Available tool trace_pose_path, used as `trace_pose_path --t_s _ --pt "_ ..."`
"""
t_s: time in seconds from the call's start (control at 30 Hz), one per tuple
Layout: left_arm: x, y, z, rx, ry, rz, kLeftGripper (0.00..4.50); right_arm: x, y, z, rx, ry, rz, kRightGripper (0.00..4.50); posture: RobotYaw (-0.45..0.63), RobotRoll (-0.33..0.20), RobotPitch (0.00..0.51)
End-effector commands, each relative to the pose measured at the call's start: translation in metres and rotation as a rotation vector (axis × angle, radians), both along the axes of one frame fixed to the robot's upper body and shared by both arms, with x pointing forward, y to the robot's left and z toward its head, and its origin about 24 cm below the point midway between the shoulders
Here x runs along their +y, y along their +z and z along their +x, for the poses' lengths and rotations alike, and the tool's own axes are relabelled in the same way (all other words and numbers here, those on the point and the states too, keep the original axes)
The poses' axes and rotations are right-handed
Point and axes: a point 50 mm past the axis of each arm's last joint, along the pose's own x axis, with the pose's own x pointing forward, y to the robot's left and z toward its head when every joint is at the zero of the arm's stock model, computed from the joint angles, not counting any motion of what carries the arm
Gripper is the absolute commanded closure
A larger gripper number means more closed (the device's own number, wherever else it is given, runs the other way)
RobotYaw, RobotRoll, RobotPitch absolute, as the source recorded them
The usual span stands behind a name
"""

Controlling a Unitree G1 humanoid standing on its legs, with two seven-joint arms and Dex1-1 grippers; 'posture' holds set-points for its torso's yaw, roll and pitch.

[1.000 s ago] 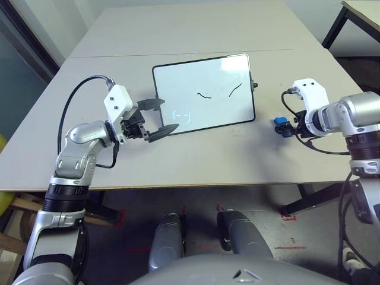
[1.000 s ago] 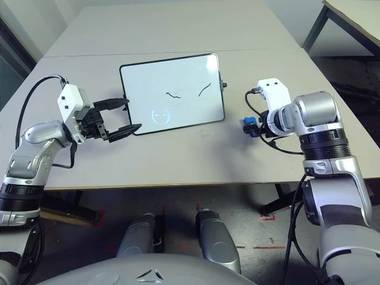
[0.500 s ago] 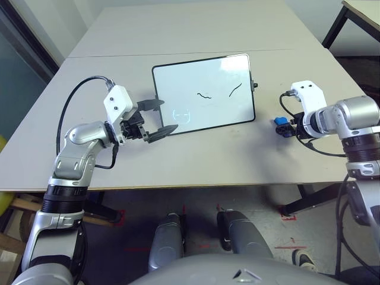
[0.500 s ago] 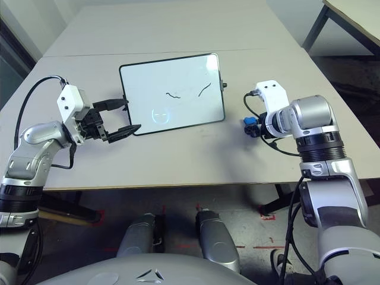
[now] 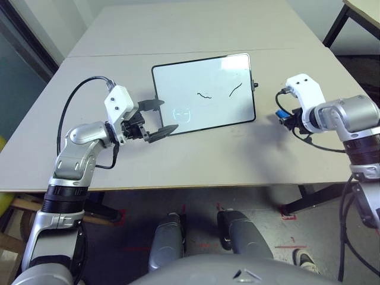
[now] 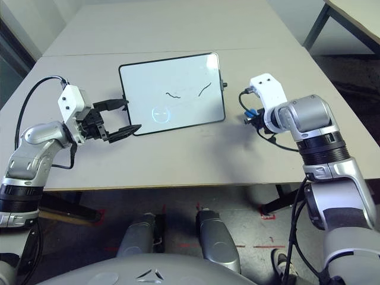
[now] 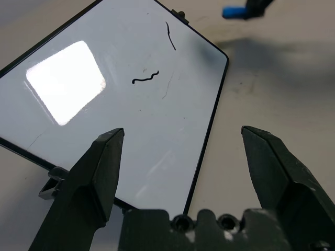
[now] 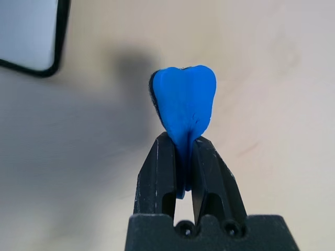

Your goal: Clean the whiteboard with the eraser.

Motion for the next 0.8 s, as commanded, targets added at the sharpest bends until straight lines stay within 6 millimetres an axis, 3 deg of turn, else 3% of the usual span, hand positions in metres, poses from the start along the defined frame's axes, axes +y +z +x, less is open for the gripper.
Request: trace_pose_path --t_s 0.03,0.13,0.23,0.4,0.8 --pt "-0.002 0.000 0.000 -0.006 -0.003 0.016 0.00 0.006 0.003 0.008 -0.074 0.182 -0.258 4.30 -0.15 0.000 0.103" --pt "-0.003 0.000 0.000 -0.006 -0.004 0.016 0.00 0.009 0.007 0.016 -0.099 0.268 -0.355 4.30 -0.15 0.000 0.102" --pt "-0.003 0.000 0.001 -0.008 -0.006 0.015 0.00 0.021 0.024 0.030 -0.171 0.365 -0.499 4.30 -0.15 0.000 0.102" --pt "-0.005 -0.001 0.001 -0.011 -0.007 0.011 0.00 0.043 0.044 0.040 -0.234 0.462 -0.580 4.30 -0.14 0.000 0.102" --pt "-0.006 -0.004 -0.002 -0.008 0.000 0.008 0.00 0.064 0.053 0.031 -0.256 0.585 -0.654 4.31 -0.13 0.000 0.105"
